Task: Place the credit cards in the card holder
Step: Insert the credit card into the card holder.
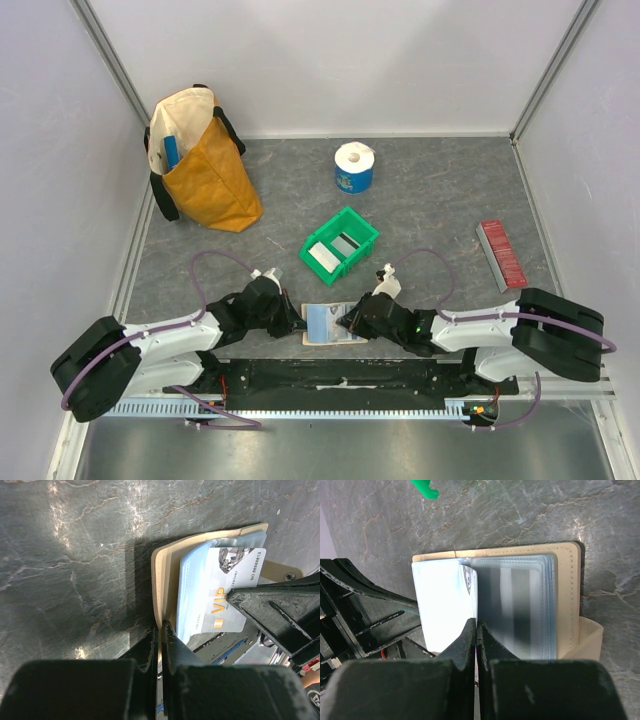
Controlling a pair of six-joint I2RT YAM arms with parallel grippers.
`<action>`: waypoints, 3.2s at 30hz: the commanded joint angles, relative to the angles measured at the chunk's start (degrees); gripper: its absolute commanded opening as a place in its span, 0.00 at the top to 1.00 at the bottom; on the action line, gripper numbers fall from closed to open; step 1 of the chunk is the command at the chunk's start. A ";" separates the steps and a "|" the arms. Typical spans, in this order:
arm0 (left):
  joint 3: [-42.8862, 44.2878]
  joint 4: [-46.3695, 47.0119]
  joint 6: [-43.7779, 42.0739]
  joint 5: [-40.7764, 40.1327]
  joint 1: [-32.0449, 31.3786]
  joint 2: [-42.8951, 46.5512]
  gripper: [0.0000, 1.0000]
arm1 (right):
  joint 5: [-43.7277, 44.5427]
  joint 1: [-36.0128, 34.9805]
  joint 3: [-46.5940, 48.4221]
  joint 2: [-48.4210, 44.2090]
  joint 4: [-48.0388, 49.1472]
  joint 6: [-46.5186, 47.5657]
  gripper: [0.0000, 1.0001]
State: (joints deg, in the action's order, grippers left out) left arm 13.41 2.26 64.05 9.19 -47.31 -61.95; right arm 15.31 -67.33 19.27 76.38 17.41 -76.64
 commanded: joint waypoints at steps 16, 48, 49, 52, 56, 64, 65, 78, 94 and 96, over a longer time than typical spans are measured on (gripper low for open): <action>-0.22 0.73 1.25 -1.19 0.20 -0.10 0.98 | -5.73 -0.26 4.82 7.38 -2.99 4.48 1.00; 1.00 -1.91 -0.51 -2.42 0.20 1.49 0.98 | 6.05 -0.17 10.70 -0.45 -18.55 16.70 0.43; 0.92 -1.91 -0.59 -2.34 0.20 1.40 0.98 | 5.79 -0.17 11.05 0.17 -18.29 16.96 0.43; 0.92 -1.91 -0.51 -2.34 0.11 1.40 0.98 | 4.03 -0.17 11.67 2.28 -15.85 17.40 0.45; 1.09 -1.91 -0.51 -2.42 0.11 1.48 0.98 | 0.26 -0.08 12.28 4.74 -11.62 18.19 0.47; 1.00 -1.91 -0.33 -2.25 0.20 1.48 0.98 | -5.11 -0.17 12.99 7.65 -5.20 18.11 0.58; 1.00 -1.82 -0.33 -2.25 0.20 1.48 0.98 | -5.55 -0.17 12.64 7.64 -4.06 17.76 0.59; 0.74 -1.91 -0.16 -2.07 0.11 1.66 0.98 | -5.48 -0.17 9.73 5.98 0.71 15.47 0.66; 0.92 -1.82 -0.33 -1.98 0.11 1.75 0.98 | -6.78 -0.08 12.72 10.10 -3.35 16.52 0.55; 0.92 -1.82 -0.16 -1.90 0.20 1.92 0.98 | -8.18 -0.17 13.08 10.81 -1.69 17.05 0.58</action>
State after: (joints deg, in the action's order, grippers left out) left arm 13.41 0.43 64.03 8.54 -47.00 -60.47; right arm 10.85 -67.31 30.28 84.86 13.23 -60.69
